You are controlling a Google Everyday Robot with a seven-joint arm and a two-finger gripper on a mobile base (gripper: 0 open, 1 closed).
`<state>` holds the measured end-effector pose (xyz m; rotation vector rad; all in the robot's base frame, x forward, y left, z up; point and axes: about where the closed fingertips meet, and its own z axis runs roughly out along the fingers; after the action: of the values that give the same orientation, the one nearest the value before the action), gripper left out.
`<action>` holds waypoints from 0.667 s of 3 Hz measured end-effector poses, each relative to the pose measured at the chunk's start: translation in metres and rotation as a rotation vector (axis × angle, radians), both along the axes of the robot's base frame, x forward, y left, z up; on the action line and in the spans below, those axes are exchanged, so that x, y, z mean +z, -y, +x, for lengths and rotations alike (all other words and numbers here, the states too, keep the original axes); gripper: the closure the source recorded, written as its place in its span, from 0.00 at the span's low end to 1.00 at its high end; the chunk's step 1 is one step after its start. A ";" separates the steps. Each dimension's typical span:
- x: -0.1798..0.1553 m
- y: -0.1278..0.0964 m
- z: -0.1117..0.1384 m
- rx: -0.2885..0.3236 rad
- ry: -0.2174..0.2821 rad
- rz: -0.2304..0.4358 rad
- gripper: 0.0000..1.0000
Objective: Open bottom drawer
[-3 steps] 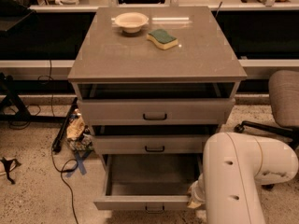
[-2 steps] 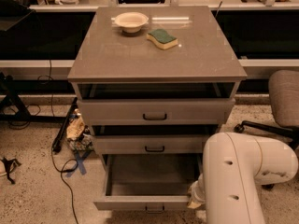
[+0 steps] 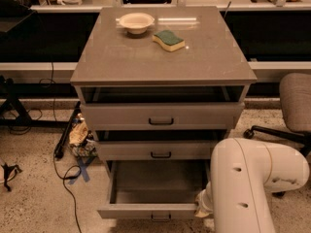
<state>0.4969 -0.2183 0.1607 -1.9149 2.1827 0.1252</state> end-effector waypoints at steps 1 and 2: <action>-0.001 -0.001 -0.001 0.001 -0.003 0.001 0.15; -0.002 -0.002 -0.002 0.001 -0.005 0.002 0.00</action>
Offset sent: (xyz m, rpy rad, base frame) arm -0.0010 0.0007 -0.0009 0.0007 0.0020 0.0006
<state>0.4945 -0.2168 0.1586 -1.9172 2.1834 0.1319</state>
